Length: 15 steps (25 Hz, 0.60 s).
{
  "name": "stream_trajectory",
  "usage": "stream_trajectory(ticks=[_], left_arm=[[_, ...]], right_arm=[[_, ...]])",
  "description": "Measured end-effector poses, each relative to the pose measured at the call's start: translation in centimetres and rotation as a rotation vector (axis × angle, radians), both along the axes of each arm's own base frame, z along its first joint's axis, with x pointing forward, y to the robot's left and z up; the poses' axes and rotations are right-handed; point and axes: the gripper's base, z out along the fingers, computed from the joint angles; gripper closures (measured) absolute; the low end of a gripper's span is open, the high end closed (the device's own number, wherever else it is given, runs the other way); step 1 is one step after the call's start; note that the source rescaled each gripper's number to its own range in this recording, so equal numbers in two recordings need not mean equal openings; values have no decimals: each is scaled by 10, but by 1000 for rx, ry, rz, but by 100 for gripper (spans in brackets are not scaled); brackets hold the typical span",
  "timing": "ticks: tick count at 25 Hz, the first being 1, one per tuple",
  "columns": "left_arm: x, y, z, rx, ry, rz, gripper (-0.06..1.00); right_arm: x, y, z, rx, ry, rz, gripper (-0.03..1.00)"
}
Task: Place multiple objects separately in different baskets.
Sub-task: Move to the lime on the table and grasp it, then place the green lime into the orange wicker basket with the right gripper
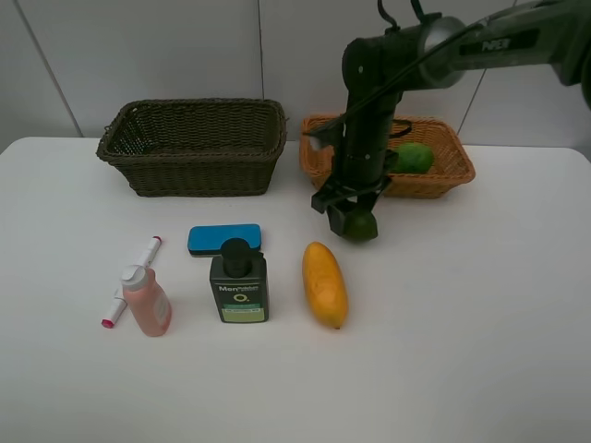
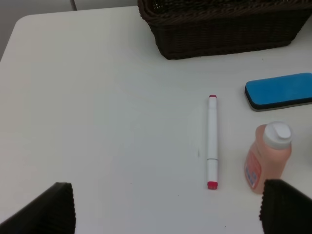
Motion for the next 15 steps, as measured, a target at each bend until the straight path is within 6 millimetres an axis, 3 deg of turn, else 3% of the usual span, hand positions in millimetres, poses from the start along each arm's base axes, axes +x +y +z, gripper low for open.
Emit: stream_trajectory(ticks=[9, 15], left_arm=[[0, 0, 0, 0, 0, 0, -6], [0, 0, 0, 0, 0, 0, -6]], right_arm=[[-7, -9, 54, 10, -76, 2, 80], [6, -38, 74, 5, -134, -37, 80]])
